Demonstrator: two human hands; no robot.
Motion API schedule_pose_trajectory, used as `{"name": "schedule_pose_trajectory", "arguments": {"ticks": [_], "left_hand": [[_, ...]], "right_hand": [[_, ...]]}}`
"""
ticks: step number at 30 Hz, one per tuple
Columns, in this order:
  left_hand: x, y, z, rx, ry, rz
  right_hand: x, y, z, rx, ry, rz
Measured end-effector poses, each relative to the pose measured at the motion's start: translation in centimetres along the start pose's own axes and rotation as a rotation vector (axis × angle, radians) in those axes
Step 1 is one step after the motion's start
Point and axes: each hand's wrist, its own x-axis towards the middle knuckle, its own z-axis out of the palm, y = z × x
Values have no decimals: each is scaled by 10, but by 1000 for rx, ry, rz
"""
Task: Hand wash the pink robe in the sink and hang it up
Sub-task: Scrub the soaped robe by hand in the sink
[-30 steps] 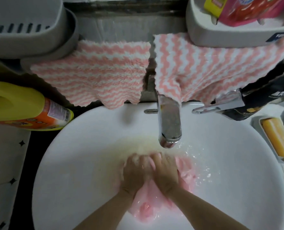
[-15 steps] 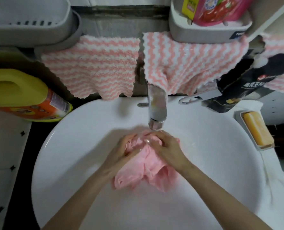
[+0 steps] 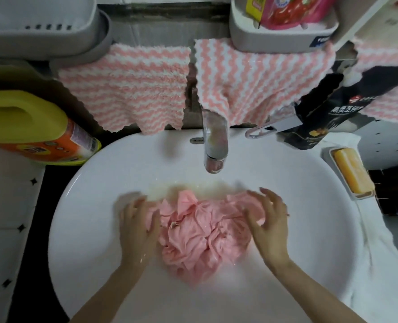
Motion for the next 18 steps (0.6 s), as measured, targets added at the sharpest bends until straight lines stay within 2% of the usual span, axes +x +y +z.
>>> {"name": "schedule_pose_trajectory", "arguments": {"ticks": [1,2,3,6,7,9,11,13,14,16,18], "left_hand": [[6,-1,5,-1,-2,-201],[8,2,12,-59,-97,-404],[8,4,22,-165,-232,-566],[15,21,51,-572,-543,-834],[19,27,60,-715,-595,-904],[34,43,60,-802,-554,-1014],[44,57,47,-868,-547,-982],[44,73,36,-973,-526,-923],[39,84,26,-1041,-513,-862],[16,87,11,-974,-561,-600],[-8,65,9,-597,-678,-156]], "right_hand": [[9,2,5,14,-4,236],[17,-1,11,58,-71,463],[23,-2,22,68,-159,588],[27,-13,55,72,-406,563],[28,-21,61,167,-428,587],[32,-35,61,508,-487,708],[34,-44,48,788,-519,739],[30,-49,36,901,-478,618],[24,-50,31,873,-446,525],[8,-46,24,677,-454,269],[-11,-33,26,314,-447,-15]]}}
